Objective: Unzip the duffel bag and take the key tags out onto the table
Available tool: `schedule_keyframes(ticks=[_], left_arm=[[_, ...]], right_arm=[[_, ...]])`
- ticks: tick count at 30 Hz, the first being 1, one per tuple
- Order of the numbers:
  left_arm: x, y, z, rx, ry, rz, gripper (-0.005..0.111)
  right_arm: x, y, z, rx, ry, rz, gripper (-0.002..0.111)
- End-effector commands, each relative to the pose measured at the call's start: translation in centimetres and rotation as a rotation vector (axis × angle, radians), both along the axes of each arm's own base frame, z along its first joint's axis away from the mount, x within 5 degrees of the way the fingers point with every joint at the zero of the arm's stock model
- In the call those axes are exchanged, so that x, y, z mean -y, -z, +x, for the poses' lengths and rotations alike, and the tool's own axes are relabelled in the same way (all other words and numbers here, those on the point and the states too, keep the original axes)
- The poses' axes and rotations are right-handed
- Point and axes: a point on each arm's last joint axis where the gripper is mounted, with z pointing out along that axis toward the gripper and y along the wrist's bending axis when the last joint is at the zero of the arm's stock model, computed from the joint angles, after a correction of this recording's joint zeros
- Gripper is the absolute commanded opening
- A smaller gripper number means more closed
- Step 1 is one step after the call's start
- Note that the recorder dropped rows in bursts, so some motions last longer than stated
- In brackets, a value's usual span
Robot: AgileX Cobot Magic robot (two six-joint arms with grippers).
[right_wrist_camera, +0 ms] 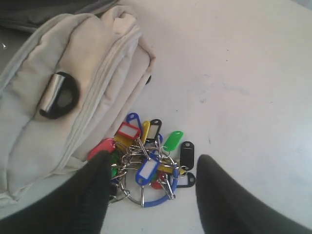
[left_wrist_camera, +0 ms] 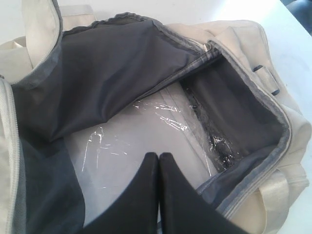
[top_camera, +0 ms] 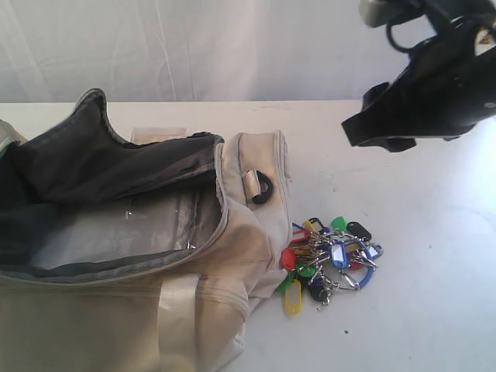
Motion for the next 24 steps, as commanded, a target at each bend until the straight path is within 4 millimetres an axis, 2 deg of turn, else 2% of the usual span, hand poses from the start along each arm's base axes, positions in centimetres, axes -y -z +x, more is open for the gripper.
schedule_keyframes(ticks=[1, 5, 9, 16, 19, 24], left_arm=[[0.3, 0.0, -0.2, 0.016, 0.028, -0.004, 0.000], [0.9, -0.3, -0.4, 0.026, 0.091, -0.040, 0.000], [2.3, -1.7, -1.9, 0.119, 0.197, -0.066, 0.000], [5.2, -4.7, -7.1, 0.323, 0.230, 0.046, 0.000], [6.2, -5.5, -8.2, 0.349, 0.277, 0.045, 0.000], [6.5, -5.6, -8.3, 0.357, 0.302, 0.037, 0.000]], right_arm=[[1.1, -1.7, -3.0, 0.041, 0.001, 0.005, 0.043], [1.6, -2.0, -4.9, 0.071, 0.001, 0.014, 0.029], [2.2, -2.2, -6.8, 0.087, 0.001, 0.019, 0.001], [3.0, -2.8, -9.6, 0.161, 0.005, 0.046, 0.000], [3.2, -3.4, -10.2, 0.211, 0.005, 0.061, 0.000], [3.2, -3.4, -10.2, 0.213, 0.005, 0.061, 0.000]])
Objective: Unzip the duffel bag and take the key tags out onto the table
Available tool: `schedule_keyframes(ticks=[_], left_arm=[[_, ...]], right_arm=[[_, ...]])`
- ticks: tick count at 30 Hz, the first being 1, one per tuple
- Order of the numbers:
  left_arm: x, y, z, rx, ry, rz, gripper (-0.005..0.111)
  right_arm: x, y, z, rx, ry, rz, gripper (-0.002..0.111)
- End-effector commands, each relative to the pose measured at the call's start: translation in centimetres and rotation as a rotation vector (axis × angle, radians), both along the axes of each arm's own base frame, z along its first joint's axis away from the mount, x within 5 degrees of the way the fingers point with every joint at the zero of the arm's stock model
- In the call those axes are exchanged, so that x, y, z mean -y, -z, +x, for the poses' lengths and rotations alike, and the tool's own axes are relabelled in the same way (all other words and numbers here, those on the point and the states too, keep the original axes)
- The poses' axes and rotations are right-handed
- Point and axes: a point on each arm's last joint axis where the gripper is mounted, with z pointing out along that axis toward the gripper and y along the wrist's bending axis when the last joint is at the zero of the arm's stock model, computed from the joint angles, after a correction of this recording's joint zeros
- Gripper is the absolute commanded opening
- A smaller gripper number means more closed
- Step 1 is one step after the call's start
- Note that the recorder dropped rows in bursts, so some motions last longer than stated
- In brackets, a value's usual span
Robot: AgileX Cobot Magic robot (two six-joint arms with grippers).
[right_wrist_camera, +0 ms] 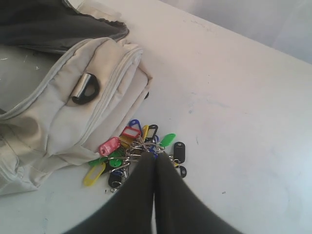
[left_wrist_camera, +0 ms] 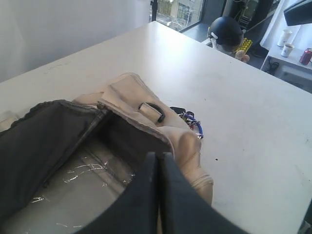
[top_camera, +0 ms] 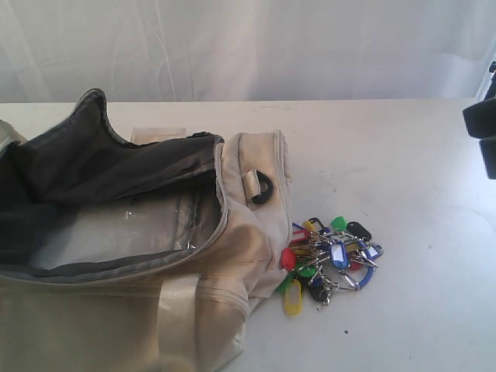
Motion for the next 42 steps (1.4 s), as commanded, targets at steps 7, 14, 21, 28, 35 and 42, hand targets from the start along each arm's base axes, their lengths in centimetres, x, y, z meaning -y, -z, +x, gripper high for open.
schedule_keyframes(ticks=[7, 14, 21, 28, 35, 42], left_arm=[[0.2, -0.3, -0.2, 0.007, 0.012, -0.019, 0.000], [1.2, -0.8, -2.7, 0.134, 0.013, 0.059, 0.000], [2.1, -1.7, -8.7, 0.407, 0.056, 0.122, 0.000], [2.2, -1.0, -15.5, 0.644, 0.144, 0.128, 0.000], [2.6, -1.1, -18.8, 0.616, 0.213, -0.117, 0.000], [0.2, -0.4, -14.0, 0.617, -0.097, -0.397, 0.000]], right_arm=[[0.1, 0.0, 0.0, 0.015, 0.005, 0.001, 0.000], [0.1, 0.0, 0.0, 0.015, 0.005, 0.001, 0.000], [0.1, 0.0, 0.0, 0.015, 0.005, 0.001, 0.000], [0.1, 0.0, 0.0, 0.015, 0.005, 0.001, 0.000], [0.1, 0.0, 0.0, 0.013, 0.005, 0.001, 0.000], [0.1, 0.0, 0.0, 0.015, 0.005, 0.002, 0.000]])
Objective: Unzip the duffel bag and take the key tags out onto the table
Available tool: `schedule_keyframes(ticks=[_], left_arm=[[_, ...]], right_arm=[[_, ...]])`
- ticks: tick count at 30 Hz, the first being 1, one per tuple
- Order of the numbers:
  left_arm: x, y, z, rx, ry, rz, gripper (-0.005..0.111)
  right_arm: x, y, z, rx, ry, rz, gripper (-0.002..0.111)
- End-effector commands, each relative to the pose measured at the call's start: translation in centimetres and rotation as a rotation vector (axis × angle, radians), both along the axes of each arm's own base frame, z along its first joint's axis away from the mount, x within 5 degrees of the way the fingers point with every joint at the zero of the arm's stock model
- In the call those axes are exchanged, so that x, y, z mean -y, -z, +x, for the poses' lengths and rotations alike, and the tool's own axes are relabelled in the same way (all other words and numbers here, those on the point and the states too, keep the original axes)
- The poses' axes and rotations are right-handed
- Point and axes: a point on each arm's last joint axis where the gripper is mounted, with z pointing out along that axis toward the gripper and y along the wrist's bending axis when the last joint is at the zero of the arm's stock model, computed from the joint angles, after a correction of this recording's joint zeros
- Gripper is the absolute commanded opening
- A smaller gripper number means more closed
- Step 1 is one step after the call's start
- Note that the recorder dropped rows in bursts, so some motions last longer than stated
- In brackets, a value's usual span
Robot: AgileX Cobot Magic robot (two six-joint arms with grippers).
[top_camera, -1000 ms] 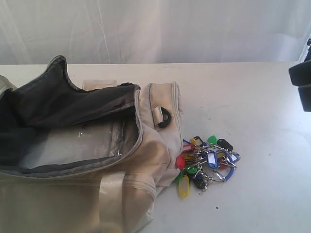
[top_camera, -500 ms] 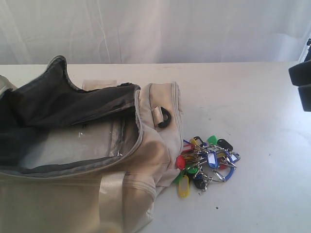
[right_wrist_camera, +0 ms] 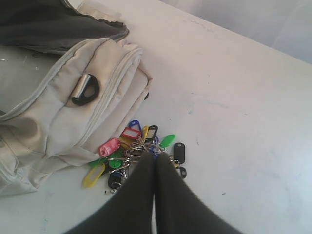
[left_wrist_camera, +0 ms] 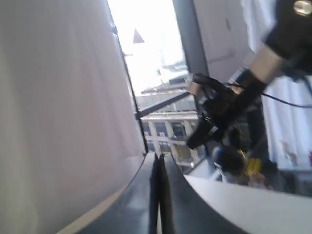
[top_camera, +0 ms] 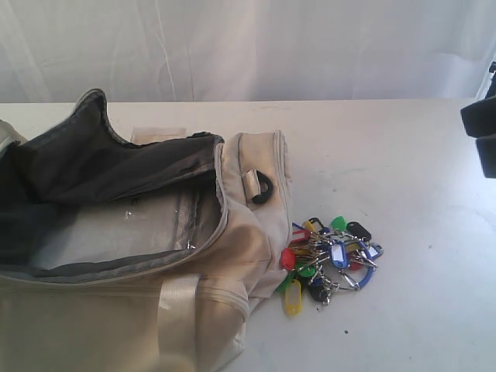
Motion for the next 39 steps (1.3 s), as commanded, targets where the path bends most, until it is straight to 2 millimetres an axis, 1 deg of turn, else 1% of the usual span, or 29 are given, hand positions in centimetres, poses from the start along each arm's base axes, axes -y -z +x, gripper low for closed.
schedule_keyframes(ticks=[1, 4, 8, 12, 13, 14, 15, 16, 17, 18, 19, 21, 22, 24, 26, 27, 29, 39], left_arm=[[-1.7, 1.3, 3.5, -0.048, -0.115, -0.245, 0.000], [-1.9, 3.1, 5.1, -0.106, -0.153, -0.262, 0.000], [-2.0, 4.5, 6.2, -0.147, -0.182, -0.255, 0.000], [-2.7, 6.3, 7.8, -0.199, -0.258, -0.325, 0.000], [-3.3, 7.8, 8.7, -0.267, -0.349, -0.312, 0.000], [-3.7, 8.6, 9.1, -0.314, -0.407, -0.303, 0.000], [-5.0, 10.6, 10.1, -0.428, -0.566, -0.349, 0.000], [-5.4, 11.5, 10.5, -0.470, -0.605, -0.413, 0.000], [-5.8, 13.0, 11.2, -0.455, -0.645, -0.416, 0.000], [-5.7, 13.9, 11.6, -0.428, -0.637, -0.414, 0.000], [-5.6, 14.8, 11.8, -0.430, -0.639, -0.389, 0.000], [-5.6, 16.5, 12.2, -0.427, -0.662, -0.269, 0.000], [-5.5, 17.8, 12.4, -0.414, -0.686, -0.147, 0.000], [-5.5, 19.8, 12.5, -0.431, -0.700, 0.008, 0.000], [-5.4, 20.2, 12.5, -0.453, -0.694, 0.056, 0.000], [-5.2, 20.8, 12.3, -0.522, -0.677, 0.096, 0.000], [-5.2, 21.7, 12.1, -0.603, -0.666, 0.162, 0.000], [-5.3, 21.9, 12.0, -0.646, -0.685, 0.127, 0.000]], right_arm=[[0.1, -0.1, -0.1, 0.011, 0.005, 0.000, 0.000], [0.1, -0.1, -0.1, 0.011, 0.005, 0.000, 0.000], [0.1, -0.1, -0.1, 0.011, 0.005, 0.000, 0.000], [0.1, -0.1, -0.1, 0.011, 0.005, 0.000, 0.000], [0.1, -0.1, -0.1, 0.011, 0.005, 0.000, 0.000], [0.1, -0.1, -0.1, 0.011, 0.005, 0.000, 0.000], [0.1, -0.1, -0.1, 0.011, 0.005, 0.000, 0.000], [0.1, -0.1, -0.1, 0.011, 0.005, 0.000, 0.000], [0.1, -0.1, -0.1, 0.011, 0.005, 0.000, 0.000], [0.1, -0.1, -0.1, 0.011, 0.005, 0.000, 0.000], [0.1, -0.1, -0.1, 0.011, 0.005, 0.000, 0.000], [0.1, -0.1, -0.1, 0.011, 0.005, 0.000, 0.000], [0.1, -0.1, -0.1, 0.011, 0.005, 0.000, 0.000], [0.1, -0.1, -0.1, 0.011, 0.005, 0.000, 0.000], [0.1, -0.1, -0.1, 0.011, 0.005, 0.000, 0.000], [0.1, -0.1, -0.1, 0.011, 0.005, 0.000, 0.000], [0.1, -0.1, -0.1, 0.011, 0.005, 0.000, 0.000], [0.1, -0.1, -0.1, 0.011, 0.005, 0.000, 0.000]])
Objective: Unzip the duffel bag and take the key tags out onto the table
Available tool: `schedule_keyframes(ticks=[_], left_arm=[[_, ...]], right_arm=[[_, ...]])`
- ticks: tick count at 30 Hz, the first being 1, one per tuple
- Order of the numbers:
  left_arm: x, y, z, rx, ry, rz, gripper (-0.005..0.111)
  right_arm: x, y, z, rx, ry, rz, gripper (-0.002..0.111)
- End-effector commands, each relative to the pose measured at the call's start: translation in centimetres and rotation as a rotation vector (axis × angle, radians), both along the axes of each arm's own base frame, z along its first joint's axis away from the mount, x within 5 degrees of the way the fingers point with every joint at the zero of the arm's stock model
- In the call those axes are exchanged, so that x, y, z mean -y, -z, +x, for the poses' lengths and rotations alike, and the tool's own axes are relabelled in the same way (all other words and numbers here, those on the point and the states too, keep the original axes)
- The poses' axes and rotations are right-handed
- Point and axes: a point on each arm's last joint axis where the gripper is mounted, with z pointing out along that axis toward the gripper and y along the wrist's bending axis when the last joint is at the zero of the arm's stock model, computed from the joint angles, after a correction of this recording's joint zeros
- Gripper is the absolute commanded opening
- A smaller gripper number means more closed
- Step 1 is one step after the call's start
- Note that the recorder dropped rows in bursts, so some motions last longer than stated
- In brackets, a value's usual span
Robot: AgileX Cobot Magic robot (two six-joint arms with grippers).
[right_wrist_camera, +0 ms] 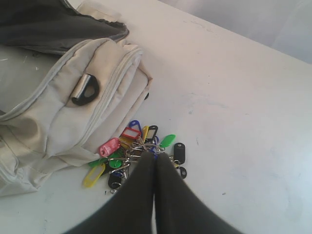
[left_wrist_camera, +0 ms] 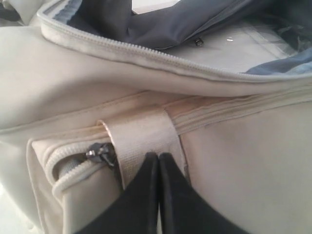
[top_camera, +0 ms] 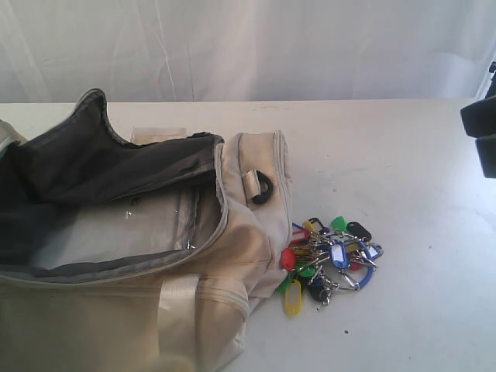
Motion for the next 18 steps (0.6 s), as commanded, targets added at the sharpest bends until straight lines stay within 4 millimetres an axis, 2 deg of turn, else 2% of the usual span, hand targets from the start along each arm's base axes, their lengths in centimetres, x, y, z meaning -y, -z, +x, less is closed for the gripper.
schedule_keyframes(ticks=[1, 18], left_arm=[[-0.12, 0.18, -0.06, -0.015, -0.023, -0.031, 0.000], [-0.13, 0.11, -0.03, -0.008, -0.028, -0.039, 0.000]], right_arm=[[0.13, -0.04, -0.08, 0.010, 0.005, 0.000, 0.000], [0.13, -0.04, -0.08, 0.010, 0.005, 0.000, 0.000]])
